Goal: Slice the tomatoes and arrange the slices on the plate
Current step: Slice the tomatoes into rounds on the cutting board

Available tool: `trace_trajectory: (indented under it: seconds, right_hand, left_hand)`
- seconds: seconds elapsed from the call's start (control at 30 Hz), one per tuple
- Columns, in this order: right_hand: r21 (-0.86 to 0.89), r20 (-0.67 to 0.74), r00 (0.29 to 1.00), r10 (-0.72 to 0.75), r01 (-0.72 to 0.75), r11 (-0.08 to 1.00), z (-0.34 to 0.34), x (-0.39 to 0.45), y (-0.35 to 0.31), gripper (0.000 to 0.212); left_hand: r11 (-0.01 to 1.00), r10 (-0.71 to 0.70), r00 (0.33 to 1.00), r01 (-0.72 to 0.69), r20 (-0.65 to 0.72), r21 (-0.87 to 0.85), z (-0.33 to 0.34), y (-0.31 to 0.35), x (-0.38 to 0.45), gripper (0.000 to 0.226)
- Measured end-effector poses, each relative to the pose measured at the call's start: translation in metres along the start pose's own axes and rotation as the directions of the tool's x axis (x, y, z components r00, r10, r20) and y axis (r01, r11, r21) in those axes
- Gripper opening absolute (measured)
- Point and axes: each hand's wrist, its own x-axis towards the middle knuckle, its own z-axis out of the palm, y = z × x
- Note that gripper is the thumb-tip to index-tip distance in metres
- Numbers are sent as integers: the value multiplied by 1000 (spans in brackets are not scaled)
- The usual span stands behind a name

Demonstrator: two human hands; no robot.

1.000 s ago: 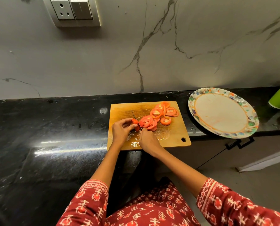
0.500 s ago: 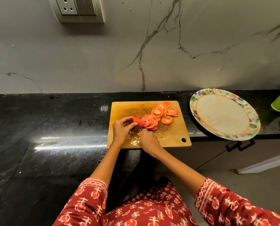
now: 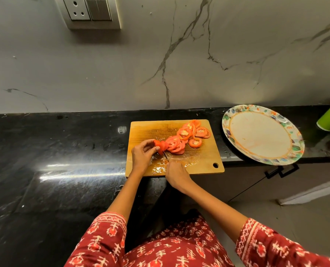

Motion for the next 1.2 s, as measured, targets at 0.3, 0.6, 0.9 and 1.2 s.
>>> trace_trajectory:
  seconds: [0.3,0.6,0.9,1.2]
  right_hand:
    - [-74,-2,1000,-5,5,997,5,-20,12,29]
    - [-7,-64,998,-13,12,1000,-1,-19,13,28]
    - [45,-113,987,-116,122,992,-7,-16,-5,27]
    - [61,-134,986,-104,113,992,-13,-18,-7,32]
  left_hand:
    - [1000,-6,999,6,-36,-21,-2,-1,-7,32]
    - [1000,-13,999,14,49,-10,-9,4,-7,35]
    - [996,82,995,-83,56,28,-10,4,-8,33]
    - [993,94,995,-95,10,65,-5,4,-5,33]
